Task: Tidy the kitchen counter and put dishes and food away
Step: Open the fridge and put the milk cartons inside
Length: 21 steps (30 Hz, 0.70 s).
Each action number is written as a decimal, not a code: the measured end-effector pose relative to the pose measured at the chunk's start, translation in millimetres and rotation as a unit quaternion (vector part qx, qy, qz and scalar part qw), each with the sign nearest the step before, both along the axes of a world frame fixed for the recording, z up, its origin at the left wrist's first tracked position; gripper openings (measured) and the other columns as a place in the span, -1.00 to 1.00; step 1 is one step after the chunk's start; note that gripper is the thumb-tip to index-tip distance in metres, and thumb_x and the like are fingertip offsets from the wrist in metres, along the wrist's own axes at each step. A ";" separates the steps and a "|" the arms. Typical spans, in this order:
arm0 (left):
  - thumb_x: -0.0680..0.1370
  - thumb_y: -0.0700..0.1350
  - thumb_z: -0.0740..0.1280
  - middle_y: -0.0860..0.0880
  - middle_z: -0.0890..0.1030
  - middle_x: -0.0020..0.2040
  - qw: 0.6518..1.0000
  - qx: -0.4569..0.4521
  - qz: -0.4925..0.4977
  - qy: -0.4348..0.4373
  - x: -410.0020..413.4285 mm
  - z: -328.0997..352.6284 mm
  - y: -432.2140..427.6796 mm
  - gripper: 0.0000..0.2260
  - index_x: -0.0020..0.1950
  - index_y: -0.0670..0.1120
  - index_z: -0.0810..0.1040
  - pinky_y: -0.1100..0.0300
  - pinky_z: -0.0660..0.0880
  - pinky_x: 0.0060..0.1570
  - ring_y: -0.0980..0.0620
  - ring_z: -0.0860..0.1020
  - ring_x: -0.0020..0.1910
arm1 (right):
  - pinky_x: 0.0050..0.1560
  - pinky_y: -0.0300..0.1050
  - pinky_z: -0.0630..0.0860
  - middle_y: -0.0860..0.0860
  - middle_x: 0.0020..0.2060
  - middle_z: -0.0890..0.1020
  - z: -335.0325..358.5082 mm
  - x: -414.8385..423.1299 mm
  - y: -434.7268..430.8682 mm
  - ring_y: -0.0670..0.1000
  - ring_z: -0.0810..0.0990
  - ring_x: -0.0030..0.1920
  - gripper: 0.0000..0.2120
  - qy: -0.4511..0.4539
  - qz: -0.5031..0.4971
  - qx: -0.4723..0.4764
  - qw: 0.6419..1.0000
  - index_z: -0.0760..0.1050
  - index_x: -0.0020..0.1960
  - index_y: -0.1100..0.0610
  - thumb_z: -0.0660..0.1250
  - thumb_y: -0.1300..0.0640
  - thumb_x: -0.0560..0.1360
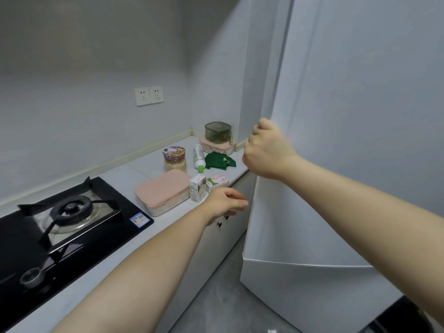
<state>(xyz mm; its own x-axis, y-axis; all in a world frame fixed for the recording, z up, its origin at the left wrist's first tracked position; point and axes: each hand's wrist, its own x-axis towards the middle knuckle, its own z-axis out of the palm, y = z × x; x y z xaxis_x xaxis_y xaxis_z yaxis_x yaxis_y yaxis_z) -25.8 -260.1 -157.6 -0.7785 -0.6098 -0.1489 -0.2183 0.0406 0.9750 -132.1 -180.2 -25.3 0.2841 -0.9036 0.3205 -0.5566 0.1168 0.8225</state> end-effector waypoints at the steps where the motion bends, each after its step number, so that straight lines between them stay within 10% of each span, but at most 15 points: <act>1: 0.44 -0.22 0.47 -0.01 0.64 -0.21 1.000 -0.008 0.005 -0.005 10.7 1.7 -1.2 -0.90 -0.14 -0.06 0.60 0.26 0.55 -0.19 0.11 0.61 -0.22 | -0.26 -0.07 0.01 -0.06 -0.70 0.23 1.0 10.5 6.3 -0.02 0.14 -0.49 -0.64 0.011 -0.030 -0.003 0.999 0.12 -0.64 0.09 0.32 0.20 0.09; 10: 0.52 -0.27 0.35 -0.06 0.63 -0.22 0.996 -0.054 0.060 -0.038 87.0 6.2 -9.1 -0.92 -0.10 -0.11 0.58 0.20 0.51 -0.19 0.06 0.59 -0.26 | -0.44 -0.20 0.21 -0.01 -0.03 0.59 -59.5 76.3 15.6 0.05 0.53 -0.16 -0.76 -0.102 -0.307 0.167 0.931 0.54 0.03 0.11 0.16 0.29 0.46; 17: 0.57 -0.32 0.22 -0.07 0.58 -0.21 0.988 -0.057 0.131 -0.052 111.7 -1.9 -19.3 -0.86 0.00 -0.18 0.56 0.29 0.46 -0.36 0.08 0.54 -0.31 | -0.50 -0.11 0.53 -0.07 -0.10 0.68 -110.1 101.8 -19.5 0.09 0.63 -0.41 -0.69 -0.106 -0.553 0.340 0.753 0.62 0.12 0.04 0.25 0.19 0.43; 21: 0.56 -0.31 0.22 -0.09 0.59 -0.17 0.984 -0.062 0.156 -0.062 125.0 -12.2 -33.5 -0.85 -0.02 -0.18 0.58 0.25 0.47 -0.30 0.06 0.54 -0.29 | -0.37 -0.05 0.60 0.03 -0.19 0.71 -130.2 113.0 -53.0 0.09 0.69 -0.30 -0.75 -0.115 -0.511 0.376 0.764 0.65 0.06 0.09 0.29 0.17 0.45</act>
